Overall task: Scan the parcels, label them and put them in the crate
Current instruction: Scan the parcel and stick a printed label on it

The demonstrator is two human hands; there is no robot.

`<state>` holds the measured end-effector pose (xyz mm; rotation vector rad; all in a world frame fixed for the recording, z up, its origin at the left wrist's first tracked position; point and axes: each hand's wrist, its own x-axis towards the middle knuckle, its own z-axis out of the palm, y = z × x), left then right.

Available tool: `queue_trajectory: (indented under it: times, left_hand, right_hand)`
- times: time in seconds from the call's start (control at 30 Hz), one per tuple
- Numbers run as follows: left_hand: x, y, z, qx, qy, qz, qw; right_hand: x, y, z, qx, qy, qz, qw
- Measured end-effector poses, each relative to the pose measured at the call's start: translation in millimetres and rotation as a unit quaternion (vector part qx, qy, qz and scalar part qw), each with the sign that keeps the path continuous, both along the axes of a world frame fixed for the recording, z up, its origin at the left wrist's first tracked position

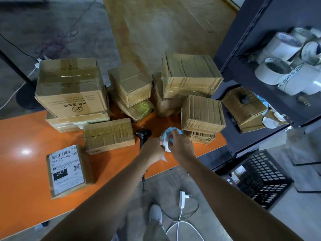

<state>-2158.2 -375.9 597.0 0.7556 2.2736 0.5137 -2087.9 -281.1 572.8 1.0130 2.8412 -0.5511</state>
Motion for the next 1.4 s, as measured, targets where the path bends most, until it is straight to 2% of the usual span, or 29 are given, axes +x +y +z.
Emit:
queue_trajectory:
  times: [0.13,0.3,0.43,0.5,0.63,0.7,0.8,0.93,1.03,1.1,1.2,1.4]
  left_hand:
    - [-5.2,-4.9,-26.2,0.040,-0.060,0.066,0.995]
    - [3.0,-10.0,-33.2,0.129,-0.111,0.104,0.980]
    - [3.5,-8.8,-38.0,0.152,-0.152,0.180,0.960]
    - [0.9,-7.9,-38.1,0.156,-0.172,0.200,0.952]
    - [-3.5,-11.2,-40.8,0.168,-0.224,0.225,0.933]
    - [-4.8,-14.1,-37.8,0.171,-0.220,0.239,0.930]
    - [-12.4,-17.2,-23.9,0.200,-0.190,0.279,0.920]
    - [-31.1,-30.1,4.7,0.259,-0.232,0.340,0.874]
    - [-42.2,-41.1,24.7,0.298,-0.284,0.340,0.846]
    - [-46.3,-51.9,37.4,0.332,-0.278,0.333,0.837]
    - [-50.9,-74.2,53.9,0.361,-0.252,0.307,0.844]
    - [-62.3,-120.3,80.1,0.389,-0.199,0.265,0.859]
  right_hand:
    - [-1.6,-3.7,-1.3,-0.025,0.007,-0.011,1.000]
    - [-2.3,-4.5,1.2,-0.121,0.035,-0.076,0.989]
    - [-4.5,3.0,4.3,-0.178,0.040,-0.111,0.977]
    - [-5.7,4.2,2.8,-0.174,0.029,-0.102,0.979]
    - [-8.6,1.7,-1.3,-0.105,0.005,-0.076,0.992]
    - [-8.0,1.5,1.4,-0.119,0.038,-0.074,0.989]
    - [-5.8,2.4,13.9,-0.204,0.134,-0.094,0.965]
    - [-12.2,-0.5,41.5,-0.302,0.233,-0.116,0.917]
    - [-19.0,-6.9,61.9,-0.337,0.261,-0.091,0.900]
    - [-23.0,-13.2,74.4,-0.362,0.264,-0.068,0.892]
    - [-30.5,-25.1,90.5,-0.389,0.253,-0.009,0.886]
    - [-47.1,-51.9,110.8,-0.383,0.235,0.069,0.891]
